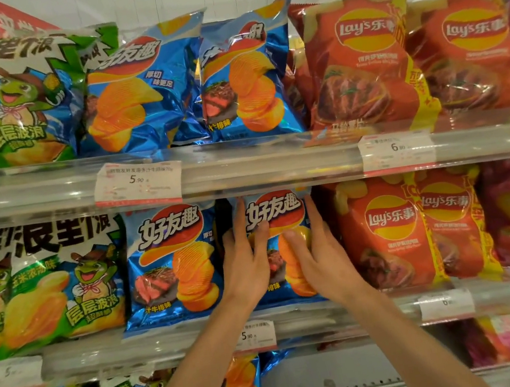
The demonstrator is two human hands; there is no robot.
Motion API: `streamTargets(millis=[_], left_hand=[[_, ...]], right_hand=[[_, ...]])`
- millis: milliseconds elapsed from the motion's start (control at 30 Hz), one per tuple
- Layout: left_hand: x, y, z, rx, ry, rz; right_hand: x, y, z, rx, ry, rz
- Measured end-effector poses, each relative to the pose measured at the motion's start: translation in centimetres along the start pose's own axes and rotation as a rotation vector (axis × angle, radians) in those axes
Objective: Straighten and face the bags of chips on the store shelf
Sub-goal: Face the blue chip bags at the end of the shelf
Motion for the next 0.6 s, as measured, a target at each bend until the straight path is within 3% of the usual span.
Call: streamTargets(millis=[133,600], left_hand=[[1.0,0.1,0.4,0.021,0.017,-0.075],[0.3,0.4,2.0,-0.066,0.010,-0.022]], right_hand=[[0.0,0.5,0.0,-0.016,0.005,0.095],[0.2,0.9,2.1,-0.015,-0.025,-0.011]])
Point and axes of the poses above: each hand's wrist, its own z-axis away from the middle knuckle, its own y-axis out of the back of the hand, x = y × z, the point moved 7 cm from there along -z, towards the middle knuckle, and after that the axes turned 15 degrees about -x, right-handed, at the moved point
